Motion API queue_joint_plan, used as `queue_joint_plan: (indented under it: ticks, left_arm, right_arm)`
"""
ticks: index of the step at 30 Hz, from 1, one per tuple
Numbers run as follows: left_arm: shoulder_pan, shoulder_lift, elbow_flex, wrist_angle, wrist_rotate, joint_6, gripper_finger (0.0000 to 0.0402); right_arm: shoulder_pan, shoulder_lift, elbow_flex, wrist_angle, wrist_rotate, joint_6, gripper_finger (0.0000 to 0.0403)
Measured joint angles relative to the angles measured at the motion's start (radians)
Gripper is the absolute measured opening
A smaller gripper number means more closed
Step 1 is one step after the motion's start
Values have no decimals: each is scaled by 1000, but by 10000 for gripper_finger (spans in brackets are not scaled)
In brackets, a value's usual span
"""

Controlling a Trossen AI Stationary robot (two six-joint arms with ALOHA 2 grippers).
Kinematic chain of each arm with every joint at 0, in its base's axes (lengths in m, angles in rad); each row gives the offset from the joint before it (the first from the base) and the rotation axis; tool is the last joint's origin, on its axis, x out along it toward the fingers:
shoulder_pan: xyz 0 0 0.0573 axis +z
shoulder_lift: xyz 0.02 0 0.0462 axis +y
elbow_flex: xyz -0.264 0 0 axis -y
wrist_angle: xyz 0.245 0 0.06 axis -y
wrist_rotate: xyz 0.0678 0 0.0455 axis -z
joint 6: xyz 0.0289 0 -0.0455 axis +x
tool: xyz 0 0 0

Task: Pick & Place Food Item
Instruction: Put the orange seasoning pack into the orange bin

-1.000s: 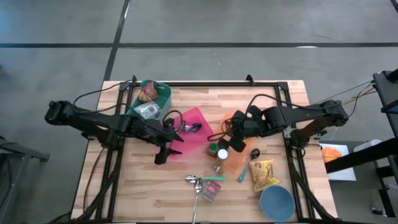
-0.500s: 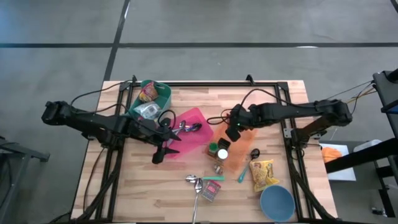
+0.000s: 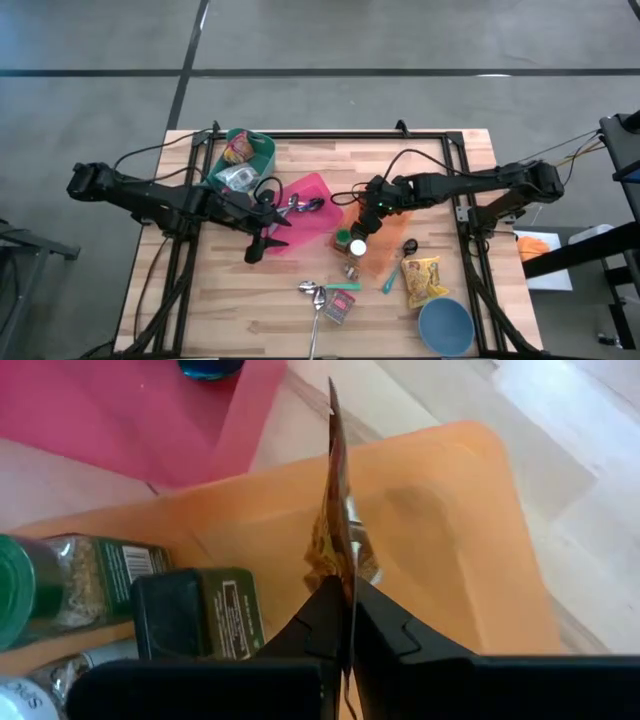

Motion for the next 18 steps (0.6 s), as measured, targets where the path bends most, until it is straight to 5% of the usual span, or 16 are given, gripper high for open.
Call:
queue_joint_plan:
  ticks: [18]
  left_arm:
    - [0,0,0,0,0,0,258]
  right_arm:
    - [28,49,13,29,-7,-26,8]
